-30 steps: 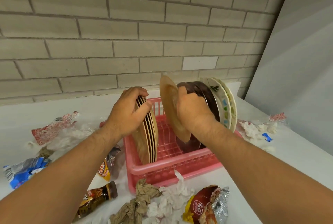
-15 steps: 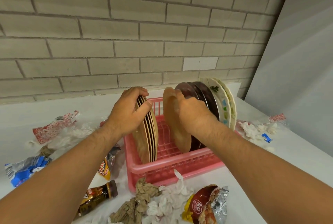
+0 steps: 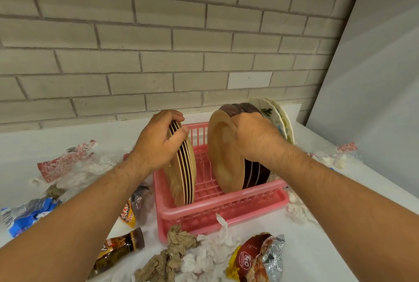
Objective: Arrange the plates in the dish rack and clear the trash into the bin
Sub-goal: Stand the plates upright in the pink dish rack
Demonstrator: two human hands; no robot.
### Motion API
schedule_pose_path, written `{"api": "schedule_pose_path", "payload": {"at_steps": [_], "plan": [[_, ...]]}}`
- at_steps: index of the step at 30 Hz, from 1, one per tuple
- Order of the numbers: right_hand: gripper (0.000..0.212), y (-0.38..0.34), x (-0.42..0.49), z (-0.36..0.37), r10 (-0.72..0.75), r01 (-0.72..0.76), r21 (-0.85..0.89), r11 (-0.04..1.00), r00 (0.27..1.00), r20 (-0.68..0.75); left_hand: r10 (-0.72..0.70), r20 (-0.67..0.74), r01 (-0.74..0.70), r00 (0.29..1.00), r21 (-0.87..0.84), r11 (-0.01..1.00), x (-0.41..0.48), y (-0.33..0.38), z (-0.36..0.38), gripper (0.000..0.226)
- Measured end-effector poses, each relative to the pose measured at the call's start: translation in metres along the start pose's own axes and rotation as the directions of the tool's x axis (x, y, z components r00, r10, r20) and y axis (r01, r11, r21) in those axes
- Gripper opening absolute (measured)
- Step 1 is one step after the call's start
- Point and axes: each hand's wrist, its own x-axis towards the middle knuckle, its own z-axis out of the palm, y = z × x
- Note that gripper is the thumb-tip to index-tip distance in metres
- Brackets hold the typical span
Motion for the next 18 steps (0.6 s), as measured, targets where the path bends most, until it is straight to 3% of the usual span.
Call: {"api": "schedule_pose_path", "payload": {"at_steps": [4,9,14,18], "plan": [[0.019,0.001,0.001,0.002,0.029,-0.029,0.047,0.998,1.0,0.004,0.005,-0.003,-0.005,1.0,-0.001,1.0,0.0,0.0,0.0,0.039],[0.034,-0.002,0.0,-0.006,0.022,-0.023,0.061,0.998,1.0,0.018,0.003,-0.001,-0.003,1.0,-0.001,1.0,-0.001,0.0,0.0,0.04],[0.023,-0.002,-0.002,-0.009,0.007,-0.006,-0.148,0.989,1.0,0.008,0.007,-0.004,-0.007,1.0,-0.003,1.0,0.0,-0.001,0.0,0.039],[0.017,-0.003,-0.009,-0.011,-0.043,0.041,-0.212,0.977,0.999,-0.007,0.009,-0.009,-0.009,1.0,-0.014,1.0,-0.001,-0.001,0.001,0.038]]}}
